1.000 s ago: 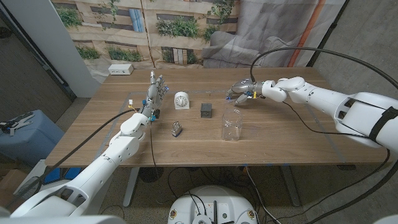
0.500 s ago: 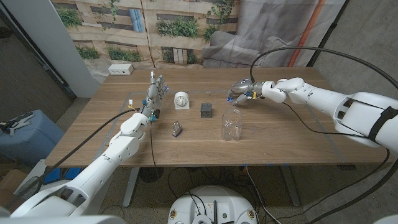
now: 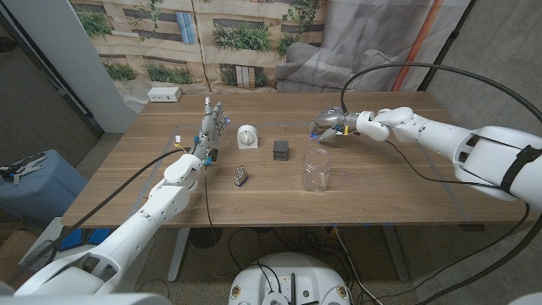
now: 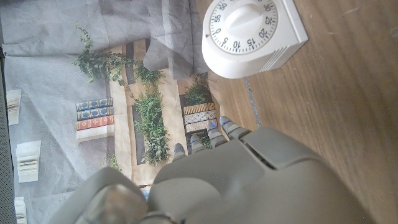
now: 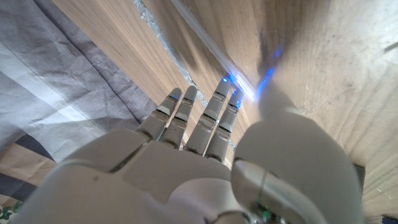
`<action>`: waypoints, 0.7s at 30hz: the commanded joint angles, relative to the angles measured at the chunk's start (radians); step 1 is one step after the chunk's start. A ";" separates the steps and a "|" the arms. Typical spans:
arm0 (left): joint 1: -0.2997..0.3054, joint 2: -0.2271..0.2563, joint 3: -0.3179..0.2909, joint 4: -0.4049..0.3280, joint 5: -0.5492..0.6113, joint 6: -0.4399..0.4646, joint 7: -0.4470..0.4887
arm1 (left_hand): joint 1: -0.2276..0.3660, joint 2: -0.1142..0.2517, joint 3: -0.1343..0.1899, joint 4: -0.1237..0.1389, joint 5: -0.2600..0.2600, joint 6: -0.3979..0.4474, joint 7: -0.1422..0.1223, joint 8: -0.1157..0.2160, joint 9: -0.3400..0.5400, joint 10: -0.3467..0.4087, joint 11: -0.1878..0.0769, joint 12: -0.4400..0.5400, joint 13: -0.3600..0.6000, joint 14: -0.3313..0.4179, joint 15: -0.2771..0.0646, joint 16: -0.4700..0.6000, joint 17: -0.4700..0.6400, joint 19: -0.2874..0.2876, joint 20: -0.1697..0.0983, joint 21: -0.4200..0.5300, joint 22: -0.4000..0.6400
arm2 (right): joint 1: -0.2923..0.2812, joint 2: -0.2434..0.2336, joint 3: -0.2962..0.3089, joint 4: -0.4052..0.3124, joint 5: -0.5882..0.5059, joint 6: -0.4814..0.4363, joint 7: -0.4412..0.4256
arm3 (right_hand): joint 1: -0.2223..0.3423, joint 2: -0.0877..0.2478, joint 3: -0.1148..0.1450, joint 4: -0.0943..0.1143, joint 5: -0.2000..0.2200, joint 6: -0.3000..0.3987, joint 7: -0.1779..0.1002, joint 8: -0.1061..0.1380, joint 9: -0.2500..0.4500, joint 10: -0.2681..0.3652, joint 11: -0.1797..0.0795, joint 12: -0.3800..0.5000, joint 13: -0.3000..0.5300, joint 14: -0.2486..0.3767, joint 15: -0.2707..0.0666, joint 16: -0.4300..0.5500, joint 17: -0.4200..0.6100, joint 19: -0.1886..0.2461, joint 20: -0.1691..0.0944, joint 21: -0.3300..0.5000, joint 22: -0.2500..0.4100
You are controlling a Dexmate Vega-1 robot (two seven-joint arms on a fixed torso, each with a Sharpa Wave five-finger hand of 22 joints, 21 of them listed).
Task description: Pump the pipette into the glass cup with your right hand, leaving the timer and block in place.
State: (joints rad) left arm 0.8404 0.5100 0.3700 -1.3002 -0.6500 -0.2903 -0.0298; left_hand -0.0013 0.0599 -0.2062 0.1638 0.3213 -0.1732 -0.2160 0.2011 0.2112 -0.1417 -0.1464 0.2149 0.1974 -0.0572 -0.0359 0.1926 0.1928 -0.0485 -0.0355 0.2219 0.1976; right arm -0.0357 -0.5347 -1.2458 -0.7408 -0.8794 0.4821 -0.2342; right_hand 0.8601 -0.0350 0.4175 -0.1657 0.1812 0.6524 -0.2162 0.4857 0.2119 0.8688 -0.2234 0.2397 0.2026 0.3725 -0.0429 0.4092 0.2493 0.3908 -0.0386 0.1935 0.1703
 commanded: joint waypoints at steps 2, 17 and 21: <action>0.000 0.000 0.000 0.000 0.000 0.000 0.000 | -0.001 0.044 -0.007 0.000 0.007 -0.003 -0.006 0.006 0.002 -0.001 -0.003 0.005 0.005 -0.009 -0.116 0.006 0.006 -0.006 -0.090 0.005 0.002 | 0.009 0.019 -0.021 0.028 -0.009 -0.002 -0.029 | 0.025 0.008 -0.001 -0.002 0.000 0.018 -0.001 0.014 0.004 0.020 0.001 -0.006 0.001 0.018 -0.160 0.013 0.006 0.011 0.001 0.006 0.001; -0.001 0.002 0.001 0.001 -0.002 0.000 -0.008 | -0.001 0.044 -0.007 0.000 0.007 -0.003 -0.006 0.006 0.002 -0.002 -0.006 0.004 0.005 -0.010 -0.115 0.006 0.006 -0.006 -0.090 0.005 0.002 | 0.013 0.026 -0.042 0.045 -0.016 -0.008 -0.080 | 0.053 0.022 -0.011 0.000 -0.002 0.075 0.001 0.048 0.011 0.075 0.000 -0.008 0.002 0.054 -0.162 0.040 0.016 0.026 -0.003 0.007 0.002; -0.001 0.002 0.001 0.001 -0.002 0.000 -0.008 | -0.001 0.044 -0.007 0.000 0.007 -0.003 -0.006 0.006 0.002 -0.002 -0.005 0.004 0.005 -0.009 -0.115 0.006 0.006 -0.006 -0.090 0.005 0.002 | 0.014 0.028 -0.047 0.050 -0.020 -0.007 -0.100 | 0.059 0.023 -0.015 0.000 -0.003 0.089 0.001 0.057 0.013 0.095 0.000 -0.006 0.003 0.068 -0.163 0.049 0.020 0.034 -0.007 0.009 0.002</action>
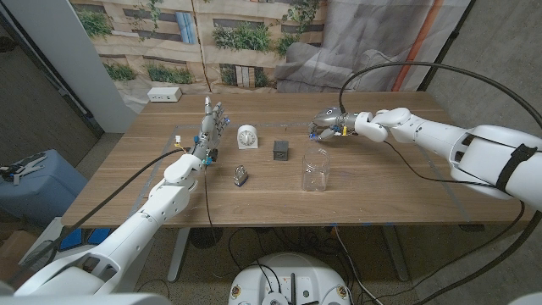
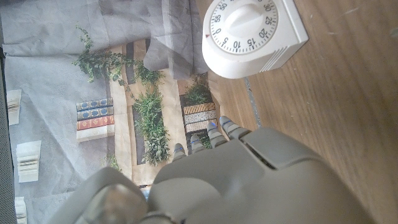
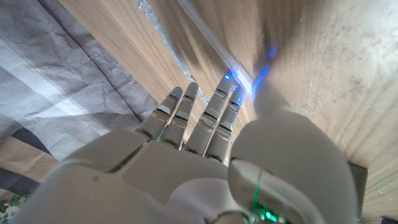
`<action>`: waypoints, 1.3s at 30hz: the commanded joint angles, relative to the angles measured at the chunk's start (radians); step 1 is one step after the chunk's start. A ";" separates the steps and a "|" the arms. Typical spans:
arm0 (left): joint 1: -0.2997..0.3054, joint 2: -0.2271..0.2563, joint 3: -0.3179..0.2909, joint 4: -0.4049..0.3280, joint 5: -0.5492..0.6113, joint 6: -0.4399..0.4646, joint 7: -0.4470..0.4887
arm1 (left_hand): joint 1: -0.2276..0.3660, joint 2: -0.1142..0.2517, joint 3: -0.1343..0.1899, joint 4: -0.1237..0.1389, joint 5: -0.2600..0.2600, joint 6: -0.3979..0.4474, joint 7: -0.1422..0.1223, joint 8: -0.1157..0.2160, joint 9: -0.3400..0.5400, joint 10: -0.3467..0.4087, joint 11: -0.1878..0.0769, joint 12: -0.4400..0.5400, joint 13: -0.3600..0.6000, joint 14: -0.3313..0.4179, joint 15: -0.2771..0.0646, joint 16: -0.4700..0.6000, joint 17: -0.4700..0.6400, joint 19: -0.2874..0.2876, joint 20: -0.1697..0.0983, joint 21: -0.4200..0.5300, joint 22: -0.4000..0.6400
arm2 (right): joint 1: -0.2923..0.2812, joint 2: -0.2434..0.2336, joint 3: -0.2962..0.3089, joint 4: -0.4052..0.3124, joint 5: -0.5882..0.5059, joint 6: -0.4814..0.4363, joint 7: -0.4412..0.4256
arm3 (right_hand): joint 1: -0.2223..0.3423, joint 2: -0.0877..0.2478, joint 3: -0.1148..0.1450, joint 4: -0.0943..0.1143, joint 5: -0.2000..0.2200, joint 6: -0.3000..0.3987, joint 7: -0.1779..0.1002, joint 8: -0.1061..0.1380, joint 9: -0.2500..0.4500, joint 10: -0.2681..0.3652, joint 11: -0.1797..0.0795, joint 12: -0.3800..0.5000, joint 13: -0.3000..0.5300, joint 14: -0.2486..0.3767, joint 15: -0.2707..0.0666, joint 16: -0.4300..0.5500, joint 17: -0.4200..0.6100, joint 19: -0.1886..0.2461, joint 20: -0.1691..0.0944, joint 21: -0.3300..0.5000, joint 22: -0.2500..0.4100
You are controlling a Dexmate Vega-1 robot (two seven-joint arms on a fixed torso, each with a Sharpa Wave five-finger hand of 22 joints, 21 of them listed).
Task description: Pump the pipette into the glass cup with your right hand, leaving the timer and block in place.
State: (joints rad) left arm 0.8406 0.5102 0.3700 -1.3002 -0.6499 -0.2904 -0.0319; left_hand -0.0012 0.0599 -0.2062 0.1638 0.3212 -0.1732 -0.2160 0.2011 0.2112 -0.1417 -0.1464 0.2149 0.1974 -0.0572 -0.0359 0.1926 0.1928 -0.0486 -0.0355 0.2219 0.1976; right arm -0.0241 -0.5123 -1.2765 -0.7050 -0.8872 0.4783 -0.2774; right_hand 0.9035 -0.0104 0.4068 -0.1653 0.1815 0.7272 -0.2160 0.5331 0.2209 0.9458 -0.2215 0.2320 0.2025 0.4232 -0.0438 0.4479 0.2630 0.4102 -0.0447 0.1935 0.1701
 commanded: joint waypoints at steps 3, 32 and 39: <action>-0.001 0.002 0.001 0.001 -0.002 0.000 -0.006 | -0.001 0.044 -0.007 0.000 0.007 -0.003 -0.006 0.006 0.002 -0.002 -0.004 0.004 0.006 -0.010 -0.116 0.006 0.006 -0.006 -0.090 0.005 0.002 | 0.004 0.009 -0.021 0.022 -0.014 0.002 -0.071 | 0.020 0.000 -0.007 0.000 -0.003 0.033 0.001 0.022 0.007 0.034 -0.001 0.003 0.004 0.030 -0.163 0.018 0.008 0.020 -0.002 0.009 0.002; 0.000 0.000 0.000 0.000 0.000 0.000 0.002 | -0.001 0.044 -0.007 0.000 0.007 -0.002 -0.006 0.006 0.002 -0.002 -0.003 0.004 0.006 -0.009 -0.115 0.006 0.006 -0.006 -0.090 0.005 0.002 | -0.016 -0.021 -0.005 -0.030 0.004 -0.027 -0.082 | 0.004 0.031 -0.007 0.018 -0.005 0.105 0.004 0.076 0.023 0.103 0.001 0.008 0.006 0.103 -0.171 0.034 0.008 0.046 -0.014 0.012 0.003; 0.000 0.000 0.000 -0.001 0.000 0.001 0.002 | -0.001 0.044 -0.007 0.000 0.007 -0.002 -0.006 0.006 0.002 -0.002 -0.002 0.004 0.006 -0.009 -0.115 0.006 0.006 -0.006 -0.090 0.005 0.002 | -0.026 -0.027 0.014 -0.043 0.014 -0.030 -0.071 | 0.001 0.033 -0.008 0.018 -0.005 0.103 0.003 0.078 0.024 0.108 0.002 0.008 0.006 0.111 -0.172 0.035 0.008 0.049 -0.015 0.012 0.003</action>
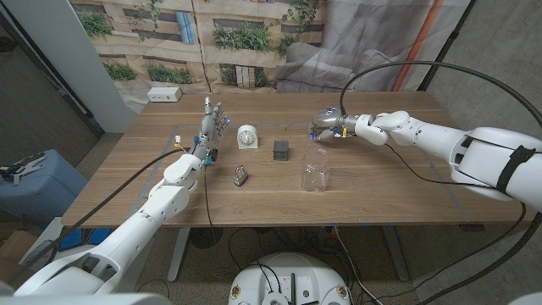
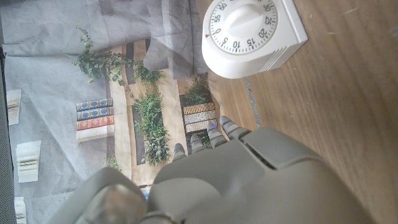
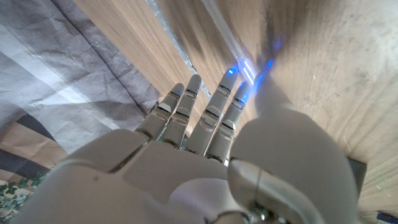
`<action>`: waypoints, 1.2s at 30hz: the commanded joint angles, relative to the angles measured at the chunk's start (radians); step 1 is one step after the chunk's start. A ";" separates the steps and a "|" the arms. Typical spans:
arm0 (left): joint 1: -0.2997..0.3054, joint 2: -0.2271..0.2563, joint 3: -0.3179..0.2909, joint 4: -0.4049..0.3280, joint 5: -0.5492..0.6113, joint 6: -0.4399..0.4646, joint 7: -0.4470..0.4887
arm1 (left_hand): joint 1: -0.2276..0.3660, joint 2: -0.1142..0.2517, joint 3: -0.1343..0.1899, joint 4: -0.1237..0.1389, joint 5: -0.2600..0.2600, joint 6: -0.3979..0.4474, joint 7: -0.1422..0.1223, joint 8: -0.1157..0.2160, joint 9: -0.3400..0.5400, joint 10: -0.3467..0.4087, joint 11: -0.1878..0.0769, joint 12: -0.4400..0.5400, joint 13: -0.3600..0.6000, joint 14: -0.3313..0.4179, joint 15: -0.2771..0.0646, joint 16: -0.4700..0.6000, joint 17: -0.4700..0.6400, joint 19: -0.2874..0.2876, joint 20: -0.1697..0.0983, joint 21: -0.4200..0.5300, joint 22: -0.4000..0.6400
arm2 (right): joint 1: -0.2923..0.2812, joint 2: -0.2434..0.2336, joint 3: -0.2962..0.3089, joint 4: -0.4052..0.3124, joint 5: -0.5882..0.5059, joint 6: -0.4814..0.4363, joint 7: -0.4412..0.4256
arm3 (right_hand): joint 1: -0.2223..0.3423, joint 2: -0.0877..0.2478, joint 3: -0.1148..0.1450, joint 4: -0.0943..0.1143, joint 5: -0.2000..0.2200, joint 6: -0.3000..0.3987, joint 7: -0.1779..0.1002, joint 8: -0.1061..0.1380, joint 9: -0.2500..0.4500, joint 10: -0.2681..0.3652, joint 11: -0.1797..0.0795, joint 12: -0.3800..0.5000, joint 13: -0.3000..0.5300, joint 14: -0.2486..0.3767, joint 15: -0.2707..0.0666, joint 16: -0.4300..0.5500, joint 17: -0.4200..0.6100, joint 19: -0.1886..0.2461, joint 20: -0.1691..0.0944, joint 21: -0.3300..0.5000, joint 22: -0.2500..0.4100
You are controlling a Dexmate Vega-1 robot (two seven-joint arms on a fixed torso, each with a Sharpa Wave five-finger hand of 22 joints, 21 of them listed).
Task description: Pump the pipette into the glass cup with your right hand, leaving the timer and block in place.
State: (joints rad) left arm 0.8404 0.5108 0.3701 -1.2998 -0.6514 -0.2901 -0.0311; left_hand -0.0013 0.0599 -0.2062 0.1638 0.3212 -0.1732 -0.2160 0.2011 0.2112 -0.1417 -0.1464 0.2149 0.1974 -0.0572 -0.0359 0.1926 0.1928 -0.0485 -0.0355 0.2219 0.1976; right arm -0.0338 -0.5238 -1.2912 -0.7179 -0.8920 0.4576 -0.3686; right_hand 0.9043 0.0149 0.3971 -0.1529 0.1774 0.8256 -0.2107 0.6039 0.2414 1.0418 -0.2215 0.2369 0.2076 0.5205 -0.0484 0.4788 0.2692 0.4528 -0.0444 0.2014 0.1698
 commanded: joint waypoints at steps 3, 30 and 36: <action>0.000 -0.001 0.000 -0.001 0.002 0.000 0.002 | -0.001 0.044 -0.007 0.000 0.007 -0.002 -0.006 0.006 0.002 -0.002 -0.004 0.004 0.006 -0.009 -0.116 0.006 0.006 -0.006 -0.090 0.005 0.002 | -0.019 -0.014 0.035 -0.027 0.024 -0.004 0.022 | 0.000 0.011 0.002 0.006 -0.001 0.007 -0.002 0.009 0.004 0.017 0.002 0.004 0.001 0.021 -0.169 0.007 0.003 0.009 -0.016 0.005 0.003; -0.001 0.001 0.000 0.001 -0.001 0.000 -0.006 | -0.001 0.044 -0.007 0.000 0.007 -0.002 -0.006 0.006 0.002 -0.002 -0.003 0.004 0.006 -0.009 -0.115 0.006 0.006 -0.006 -0.090 0.005 0.002 | -0.176 -0.148 0.251 -0.337 0.155 -0.101 0.146 | -0.009 0.015 -0.002 0.005 -0.002 0.028 -0.002 0.023 0.005 0.042 0.003 0.006 0.002 0.034 -0.167 0.002 -0.001 0.016 -0.019 0.004 0.003; -0.001 0.001 0.000 0.001 -0.001 0.000 -0.007 | -0.001 0.044 -0.007 0.000 0.007 -0.002 -0.006 0.006 0.002 -0.001 -0.002 0.005 0.006 -0.009 -0.115 0.006 0.006 -0.006 -0.090 0.005 0.002 | -0.243 -0.190 0.326 -0.445 0.184 -0.143 0.156 | -0.013 0.016 -0.004 0.006 -0.002 0.029 -0.002 0.024 0.005 0.044 0.004 0.005 0.002 0.038 -0.166 0.003 0.000 0.016 -0.018 0.003 0.003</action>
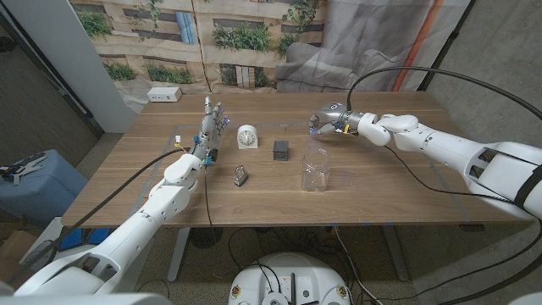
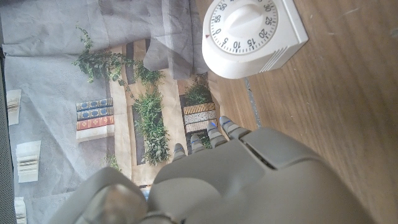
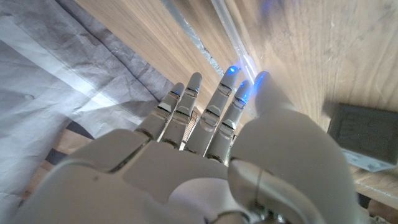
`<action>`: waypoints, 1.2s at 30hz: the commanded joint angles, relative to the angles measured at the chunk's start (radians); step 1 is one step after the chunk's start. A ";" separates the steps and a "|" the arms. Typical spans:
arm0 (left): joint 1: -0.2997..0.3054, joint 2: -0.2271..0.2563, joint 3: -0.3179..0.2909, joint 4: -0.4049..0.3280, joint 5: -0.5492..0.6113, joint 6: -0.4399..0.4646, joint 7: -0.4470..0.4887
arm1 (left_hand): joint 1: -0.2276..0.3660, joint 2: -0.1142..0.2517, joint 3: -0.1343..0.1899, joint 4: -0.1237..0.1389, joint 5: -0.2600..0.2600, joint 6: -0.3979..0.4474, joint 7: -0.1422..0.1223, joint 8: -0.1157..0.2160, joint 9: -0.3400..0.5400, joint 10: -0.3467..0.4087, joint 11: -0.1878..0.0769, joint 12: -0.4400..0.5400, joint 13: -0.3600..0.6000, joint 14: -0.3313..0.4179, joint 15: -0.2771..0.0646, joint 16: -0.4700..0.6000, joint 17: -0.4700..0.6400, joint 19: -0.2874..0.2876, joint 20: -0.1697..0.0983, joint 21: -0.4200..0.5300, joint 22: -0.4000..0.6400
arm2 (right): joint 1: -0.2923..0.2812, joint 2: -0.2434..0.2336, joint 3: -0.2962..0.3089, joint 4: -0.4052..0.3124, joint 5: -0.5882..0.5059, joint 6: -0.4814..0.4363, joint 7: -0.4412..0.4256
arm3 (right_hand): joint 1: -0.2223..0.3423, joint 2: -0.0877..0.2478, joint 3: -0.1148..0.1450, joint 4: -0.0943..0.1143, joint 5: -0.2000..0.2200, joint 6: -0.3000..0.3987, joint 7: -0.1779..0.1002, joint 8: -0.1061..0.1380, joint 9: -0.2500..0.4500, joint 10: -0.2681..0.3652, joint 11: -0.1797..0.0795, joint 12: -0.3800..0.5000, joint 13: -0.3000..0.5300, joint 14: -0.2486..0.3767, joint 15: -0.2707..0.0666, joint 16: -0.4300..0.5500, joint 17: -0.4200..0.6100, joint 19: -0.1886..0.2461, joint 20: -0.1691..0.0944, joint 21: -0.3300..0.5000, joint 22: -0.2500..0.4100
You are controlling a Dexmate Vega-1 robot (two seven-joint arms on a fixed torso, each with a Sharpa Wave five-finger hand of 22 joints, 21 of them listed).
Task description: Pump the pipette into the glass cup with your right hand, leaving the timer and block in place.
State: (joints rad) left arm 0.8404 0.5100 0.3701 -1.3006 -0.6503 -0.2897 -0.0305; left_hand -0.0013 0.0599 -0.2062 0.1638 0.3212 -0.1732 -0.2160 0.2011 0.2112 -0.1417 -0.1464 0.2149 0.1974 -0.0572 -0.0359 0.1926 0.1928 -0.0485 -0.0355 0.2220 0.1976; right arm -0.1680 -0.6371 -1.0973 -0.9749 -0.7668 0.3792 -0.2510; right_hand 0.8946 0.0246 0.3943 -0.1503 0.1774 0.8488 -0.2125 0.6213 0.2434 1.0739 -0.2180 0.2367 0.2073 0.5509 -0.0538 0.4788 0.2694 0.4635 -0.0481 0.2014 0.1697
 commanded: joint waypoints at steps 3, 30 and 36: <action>0.000 0.000 0.000 0.000 0.000 0.000 0.000 | -0.001 0.044 -0.007 0.000 0.007 -0.002 -0.006 0.006 0.002 0.000 0.000 0.005 0.006 -0.009 -0.115 0.006 0.006 -0.006 -0.090 0.005 0.002 | -0.145 -0.096 0.169 -0.243 0.074 -0.083 0.047 | -0.005 0.007 -0.002 0.004 -0.002 0.008 0.000 0.008 0.003 0.014 0.000 0.006 0.002 0.009 -0.160 0.003 0.000 0.006 -0.014 0.003 0.003; 0.000 0.000 0.000 0.001 0.001 -0.001 0.001 | -0.001 0.044 -0.007 0.000 0.007 -0.002 -0.006 0.006 0.002 -0.001 -0.002 0.004 0.006 -0.009 -0.116 0.006 0.006 -0.006 -0.090 0.005 0.002 | -0.448 -0.155 0.447 -0.613 0.255 -0.320 0.061 | -0.032 0.008 -0.015 0.010 -0.002 0.006 -0.003 0.006 0.000 0.023 0.000 0.000 0.003 0.008 -0.152 -0.001 -0.001 -0.001 0.002 -0.002 0.003; 0.000 0.000 0.000 0.001 0.001 -0.001 0.001 | -0.001 0.044 -0.007 0.000 0.007 -0.002 -0.006 0.006 0.002 0.000 -0.004 0.005 0.006 -0.009 -0.115 0.006 0.006 -0.006 -0.090 0.005 0.002 | -0.507 -0.153 0.498 -0.674 0.305 -0.363 0.033 | -0.032 0.009 -0.017 0.009 -0.001 0.009 -0.003 0.007 -0.001 0.024 0.000 0.000 0.003 0.008 -0.154 0.000 0.000 -0.001 0.002 -0.002 0.003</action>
State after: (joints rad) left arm 0.8403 0.5095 0.3703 -1.3001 -0.6496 -0.2909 -0.0306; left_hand -0.0013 0.0599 -0.2062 0.1638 0.3213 -0.1732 -0.2160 0.2011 0.2112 -0.1417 -0.1464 0.2149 0.1974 -0.0572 -0.0359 0.1926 0.1928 -0.0485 -0.0355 0.2219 0.1976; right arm -0.5627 -0.7842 -0.6961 -1.5277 -0.5432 0.0984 -0.1830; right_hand 0.8723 0.0307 0.3808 -0.1417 0.1774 0.8485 -0.2124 0.6250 0.2409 1.0864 -0.2198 0.2362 0.2072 0.5507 -0.0537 0.4788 0.2675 0.4634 -0.0481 0.2014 0.1697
